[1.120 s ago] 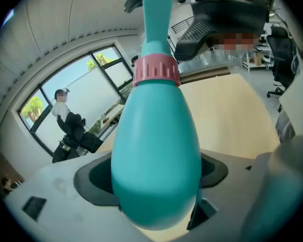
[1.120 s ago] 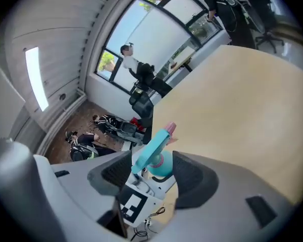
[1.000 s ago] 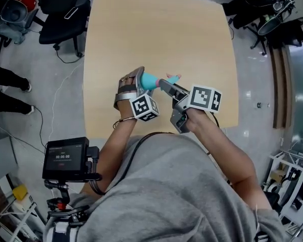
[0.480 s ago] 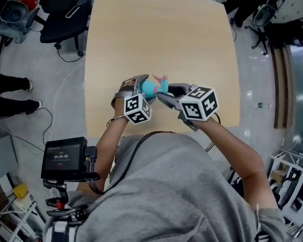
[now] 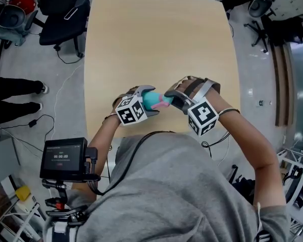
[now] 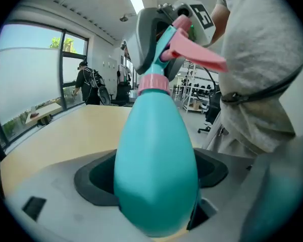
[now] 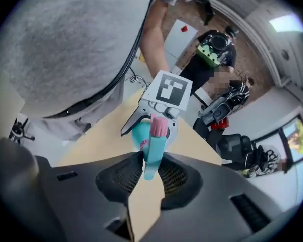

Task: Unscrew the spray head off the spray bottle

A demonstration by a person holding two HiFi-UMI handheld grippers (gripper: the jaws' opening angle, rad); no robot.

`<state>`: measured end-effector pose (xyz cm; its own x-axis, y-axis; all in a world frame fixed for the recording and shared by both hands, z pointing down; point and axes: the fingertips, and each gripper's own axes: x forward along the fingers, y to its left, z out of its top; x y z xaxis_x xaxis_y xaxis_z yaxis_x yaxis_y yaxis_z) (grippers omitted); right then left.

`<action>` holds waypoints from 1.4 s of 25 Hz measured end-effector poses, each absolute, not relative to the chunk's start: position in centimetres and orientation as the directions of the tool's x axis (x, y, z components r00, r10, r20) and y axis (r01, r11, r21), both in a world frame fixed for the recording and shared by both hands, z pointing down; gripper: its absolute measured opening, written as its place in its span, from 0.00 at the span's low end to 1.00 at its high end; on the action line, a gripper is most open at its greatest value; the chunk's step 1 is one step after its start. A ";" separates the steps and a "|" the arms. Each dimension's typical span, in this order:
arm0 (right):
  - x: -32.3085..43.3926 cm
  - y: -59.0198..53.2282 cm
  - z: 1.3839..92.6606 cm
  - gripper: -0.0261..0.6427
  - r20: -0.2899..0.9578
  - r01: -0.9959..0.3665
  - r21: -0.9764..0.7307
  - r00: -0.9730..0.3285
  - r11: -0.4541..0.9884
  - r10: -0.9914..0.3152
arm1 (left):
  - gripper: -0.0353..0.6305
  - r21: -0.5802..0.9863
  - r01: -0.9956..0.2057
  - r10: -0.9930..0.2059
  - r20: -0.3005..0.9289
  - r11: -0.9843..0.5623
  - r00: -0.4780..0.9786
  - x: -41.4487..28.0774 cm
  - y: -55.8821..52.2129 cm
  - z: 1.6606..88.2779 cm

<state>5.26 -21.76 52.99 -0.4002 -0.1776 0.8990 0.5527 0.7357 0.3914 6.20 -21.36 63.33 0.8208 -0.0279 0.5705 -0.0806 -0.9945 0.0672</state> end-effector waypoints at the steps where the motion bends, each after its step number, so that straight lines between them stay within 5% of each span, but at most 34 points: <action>1: 5.4 -21.9 53.0 0.18 0.893 0.567 0.415 -0.404 0.711 -0.199 | 0.68 0.073 -0.086 -0.030 0.562 -0.994 0.827 6.2 -21.4 63.2; 5: 5.1 -23.1 52.1 0.18 0.839 0.441 0.481 -0.483 0.758 -0.252 | 0.68 0.041 -0.166 -0.119 0.534 -0.985 0.837 6.1 -23.0 62.4; 7: 4.8 -23.9 51.0 0.20 0.804 0.233 0.419 -0.544 0.877 -0.240 | 0.68 0.004 -0.236 -0.199 0.528 -0.972 0.826 6.1 -24.2 62.0; 10: 4.7 -25.0 49.4 0.31 0.739 -0.178 0.078 -0.651 0.981 -0.177 | 0.68 -0.063 -0.359 -0.335 0.532 -0.931 0.777 5.4 -26.0 62.0; 14: 6.2 -25.7 49.1 0.33 0.622 -0.492 -0.478 -0.775 0.728 -0.115 | 0.68 -0.165 -0.492 -0.495 0.548 -0.855 0.675 3.8 -28.4 62.2; 19: 7.1 -26.4 47.3 0.33 0.360 -0.406 -0.851 -0.913 0.334 -0.193 | 0.68 -0.286 -0.552 -0.603 0.567 -0.783 0.562 1.7 -30.3 63.0; 23: 7.4 -28.1 49.0 0.33 0.432 -0.501 -0.825 -0.857 0.260 -0.282 | 0.68 -0.458 -0.457 -0.646 0.573 -0.762 0.504 1.6 -29.9 62.6; 29: 5.7 -25.9 53.3 0.32 0.610 -0.615 -0.718 -0.782 0.326 -0.131 | 0.68 -0.535 -0.365 -0.641 0.544 -0.762 0.541 4.8 -28.5 60.8; 35: 5.5 -24.8 55.0 0.25 0.750 -0.583 -0.453 -0.658 0.675 -0.065 | 0.68 -0.393 -0.331 -0.509 0.567 -0.858 0.648 5.6 -27.2 61.9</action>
<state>5.53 -24.76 55.00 -0.6579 -0.0652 0.7502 -0.5831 0.6746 -0.4527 5.58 -27.17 61.93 0.6477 -0.5094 0.5666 -0.3311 -0.8579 -0.3928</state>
